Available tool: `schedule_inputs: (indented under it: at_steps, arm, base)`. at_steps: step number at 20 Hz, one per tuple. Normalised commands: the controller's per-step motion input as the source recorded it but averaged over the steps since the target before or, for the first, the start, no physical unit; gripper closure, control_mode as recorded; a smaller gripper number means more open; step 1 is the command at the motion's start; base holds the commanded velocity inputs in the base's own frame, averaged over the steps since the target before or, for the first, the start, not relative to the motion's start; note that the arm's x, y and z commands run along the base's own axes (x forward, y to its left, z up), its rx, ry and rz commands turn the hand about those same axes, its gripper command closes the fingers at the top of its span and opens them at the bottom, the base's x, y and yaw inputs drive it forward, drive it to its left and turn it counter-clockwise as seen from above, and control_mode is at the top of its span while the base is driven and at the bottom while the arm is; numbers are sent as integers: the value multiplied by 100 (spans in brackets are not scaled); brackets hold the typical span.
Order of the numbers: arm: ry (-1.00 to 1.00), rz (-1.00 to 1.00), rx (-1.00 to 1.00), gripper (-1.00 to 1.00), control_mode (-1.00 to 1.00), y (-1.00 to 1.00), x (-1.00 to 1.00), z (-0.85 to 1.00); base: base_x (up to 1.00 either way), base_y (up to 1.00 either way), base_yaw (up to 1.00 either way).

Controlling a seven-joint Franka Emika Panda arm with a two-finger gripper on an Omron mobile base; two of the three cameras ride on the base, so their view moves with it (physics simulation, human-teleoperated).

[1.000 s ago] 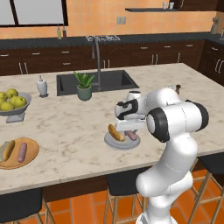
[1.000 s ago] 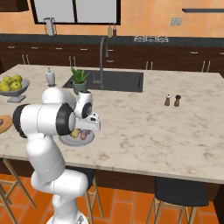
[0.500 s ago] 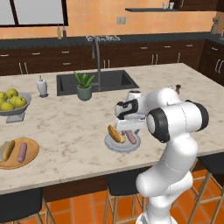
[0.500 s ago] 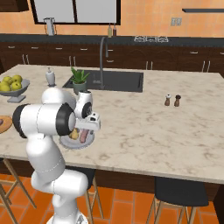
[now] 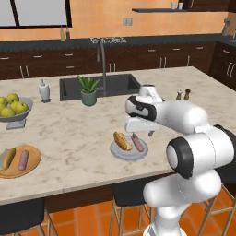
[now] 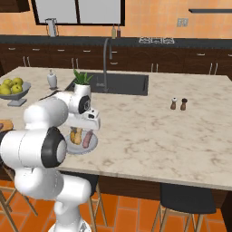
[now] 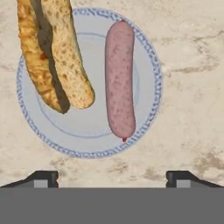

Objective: Place one bun and one sausage from the bowl on each plate.

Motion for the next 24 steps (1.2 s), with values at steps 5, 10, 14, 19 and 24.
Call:
schedule_inputs:
  at_steps: [5,10,14,19,24]
  arm:
    - [-2,-4,0,-100,-100,1,-97,85]
    - [0,-6,0,-100,-100,1,-64,88]
    - [-5,-7,-2,-100,-100,0,-97,66]
    - [-15,-10,-12,-100,-100,0,-60,52]
    - [-13,-1,-8,-100,-100,-2,-57,57]
  base:
    - [0,0,0]
    - [0,0,0]
    - [0,0,0]
    - [0,0,0]
    - [0,0,0]
